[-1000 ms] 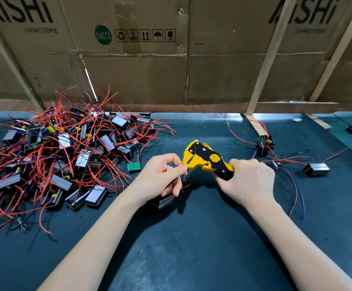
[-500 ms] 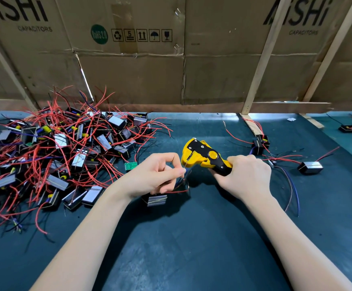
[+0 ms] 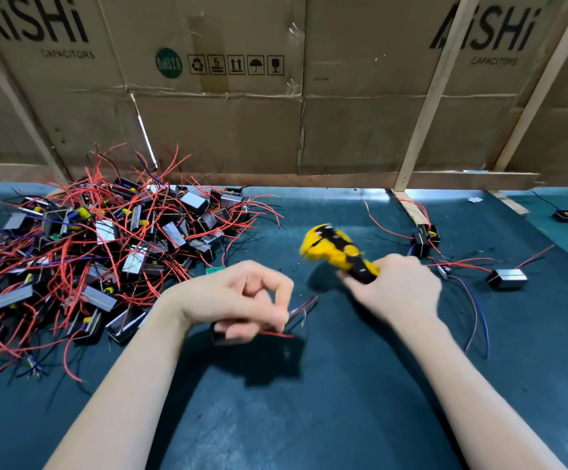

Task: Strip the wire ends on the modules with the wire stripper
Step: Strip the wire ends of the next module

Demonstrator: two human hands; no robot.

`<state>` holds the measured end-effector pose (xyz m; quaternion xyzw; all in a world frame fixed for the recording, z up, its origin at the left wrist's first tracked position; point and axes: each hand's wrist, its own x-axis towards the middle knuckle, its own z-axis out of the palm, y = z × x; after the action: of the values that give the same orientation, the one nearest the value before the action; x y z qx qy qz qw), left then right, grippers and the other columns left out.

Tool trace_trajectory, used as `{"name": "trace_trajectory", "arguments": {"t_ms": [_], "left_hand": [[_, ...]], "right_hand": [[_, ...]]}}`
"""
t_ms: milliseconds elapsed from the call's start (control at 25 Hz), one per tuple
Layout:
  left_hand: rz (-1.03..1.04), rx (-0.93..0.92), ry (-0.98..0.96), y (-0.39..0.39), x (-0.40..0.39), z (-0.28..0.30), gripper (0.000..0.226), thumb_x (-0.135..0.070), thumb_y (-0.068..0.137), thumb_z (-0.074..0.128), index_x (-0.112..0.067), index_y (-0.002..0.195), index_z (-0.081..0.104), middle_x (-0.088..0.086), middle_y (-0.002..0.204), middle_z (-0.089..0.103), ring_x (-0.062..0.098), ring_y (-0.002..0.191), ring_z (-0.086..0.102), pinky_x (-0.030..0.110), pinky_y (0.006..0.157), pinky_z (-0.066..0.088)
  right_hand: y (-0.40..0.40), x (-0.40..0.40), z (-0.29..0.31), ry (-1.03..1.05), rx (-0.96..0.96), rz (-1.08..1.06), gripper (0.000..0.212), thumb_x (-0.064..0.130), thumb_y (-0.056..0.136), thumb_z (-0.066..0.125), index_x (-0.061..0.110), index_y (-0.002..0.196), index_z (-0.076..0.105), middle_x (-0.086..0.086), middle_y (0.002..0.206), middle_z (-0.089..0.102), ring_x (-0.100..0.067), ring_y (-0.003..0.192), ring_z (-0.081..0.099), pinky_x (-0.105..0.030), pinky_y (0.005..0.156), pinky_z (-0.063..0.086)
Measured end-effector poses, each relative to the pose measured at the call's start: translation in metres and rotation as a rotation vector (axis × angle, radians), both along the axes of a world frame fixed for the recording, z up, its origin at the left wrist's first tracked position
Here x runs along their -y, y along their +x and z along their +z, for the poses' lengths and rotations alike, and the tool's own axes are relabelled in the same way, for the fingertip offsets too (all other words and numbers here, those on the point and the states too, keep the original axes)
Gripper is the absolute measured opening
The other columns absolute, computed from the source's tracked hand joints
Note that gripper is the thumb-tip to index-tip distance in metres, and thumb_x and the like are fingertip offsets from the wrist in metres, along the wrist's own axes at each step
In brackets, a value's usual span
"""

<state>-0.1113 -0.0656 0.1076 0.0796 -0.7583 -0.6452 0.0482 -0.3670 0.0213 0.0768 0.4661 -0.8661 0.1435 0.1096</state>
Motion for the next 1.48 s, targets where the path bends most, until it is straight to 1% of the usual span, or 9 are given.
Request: {"name": "trace_trajectory", "arguments": {"t_ms": [120, 320, 520, 760, 960, 1040, 1200, 1320, 1480], "left_hand": [[0.08, -0.125, 0.037, 0.003, 0.002, -0.005, 0.014, -0.02, 0.094, 0.059, -0.018, 0.08, 0.06, -0.006, 0.042, 0.052, 0.006, 0.03, 0.031, 0.036, 0.041, 0.028], [0.515, -0.22, 0.128, -0.022, 0.007, -0.015, 0.014, -0.02, 0.09, 0.057, -0.018, 0.076, 0.057, -0.004, 0.055, 0.037, 0.01, 0.05, 0.026, 0.028, 0.055, 0.016], [0.576, -0.115, -0.161, -0.021, 0.005, -0.022, 0.017, -0.019, 0.077, 0.079, -0.014, 0.088, 0.066, -0.008, 0.062, 0.047, 0.009, 0.058, 0.037, 0.017, 0.056, 0.032], [0.577, 0.017, -0.583, -0.032, -0.007, -0.028, 0.019, -0.026, 0.073, 0.086, -0.028, 0.087, 0.074, -0.011, 0.076, 0.067, 0.004, 0.049, 0.035, 0.016, 0.051, 0.029], [0.623, 0.029, -0.572, -0.039, -0.008, -0.029, 0.002, -0.023, 0.083, 0.078, -0.022, 0.081, 0.077, -0.018, 0.057, 0.062, 0.003, 0.046, 0.034, 0.019, 0.049, 0.026], [0.632, -0.004, -0.424, -0.037, -0.008, -0.027, 0.007, -0.021, 0.086, 0.074, -0.017, 0.082, 0.078, -0.009, 0.062, 0.067, 0.008, 0.054, 0.045, 0.024, 0.054, 0.033], [0.558, -0.182, -0.134, -0.027, -0.009, -0.019, 0.005, -0.009, 0.085, 0.072, -0.008, 0.085, 0.077, -0.001, 0.076, 0.074, 0.009, 0.071, 0.065, 0.018, 0.068, 0.049], [0.458, -0.251, -0.08, -0.025, -0.012, -0.016, 0.01, -0.008, 0.084, 0.068, -0.012, 0.085, 0.077, -0.003, 0.079, 0.074, 0.009, 0.073, 0.066, 0.016, 0.068, 0.05], [0.437, -0.247, -0.091, -0.031, -0.017, -0.017, 0.01, -0.01, 0.084, 0.07, -0.015, 0.086, 0.078, -0.001, 0.079, 0.073, 0.012, 0.074, 0.064, 0.019, 0.069, 0.05]], "right_hand": [[-0.035, -0.013, 0.011, -0.115, 0.172, -0.149, 0.06, 0.08, 0.069, 0.056, 0.022, 0.072, 0.071, -0.001, 0.065, 0.054, -0.032, 0.074, 0.056, -0.03, 0.062, 0.04], [-0.029, -0.015, 0.007, -0.242, 0.277, -0.088, 0.054, 0.076, 0.069, 0.059, 0.022, 0.064, 0.056, 0.009, 0.061, 0.05, -0.028, 0.069, 0.047, -0.032, 0.061, 0.037], [-0.016, -0.01, 0.001, -0.451, 0.679, 0.109, 0.068, 0.075, 0.067, 0.06, 0.01, 0.064, 0.043, 0.01, 0.052, 0.047, -0.012, 0.056, 0.045, -0.026, 0.058, 0.037], [-0.005, -0.001, -0.001, -0.611, 1.244, 0.256, 0.057, 0.067, 0.065, 0.069, 0.014, 0.084, 0.067, 0.002, 0.073, 0.068, -0.017, 0.071, 0.068, -0.037, 0.077, 0.055], [-0.012, -0.016, -0.001, -0.298, 1.192, 0.442, 0.041, 0.049, 0.07, 0.074, 0.024, 0.102, 0.069, 0.011, 0.108, 0.07, -0.003, 0.096, 0.065, -0.023, 0.089, 0.047], [-0.005, -0.016, 0.0, -0.307, 1.154, 0.439, 0.046, 0.054, 0.064, 0.075, 0.02, 0.093, 0.068, 0.012, 0.092, 0.069, -0.003, 0.084, 0.062, -0.016, 0.078, 0.044], [-0.002, -0.014, 0.0, -0.431, 0.669, 0.21, 0.039, 0.053, 0.071, 0.077, 0.02, 0.072, 0.057, 0.016, 0.06, 0.056, -0.004, 0.061, 0.051, -0.018, 0.062, 0.039], [-0.011, -0.018, -0.001, -0.393, 0.234, 0.05, 0.043, 0.054, 0.074, 0.072, 0.015, 0.077, 0.055, 0.003, 0.074, 0.061, -0.027, 0.079, 0.058, -0.04, 0.075, 0.04], [-0.007, -0.015, -0.009, -0.254, -0.057, 0.077, 0.049, 0.056, 0.073, 0.071, 0.01, 0.085, 0.057, -0.007, 0.082, 0.061, -0.034, 0.084, 0.057, -0.042, 0.076, 0.033]]}}
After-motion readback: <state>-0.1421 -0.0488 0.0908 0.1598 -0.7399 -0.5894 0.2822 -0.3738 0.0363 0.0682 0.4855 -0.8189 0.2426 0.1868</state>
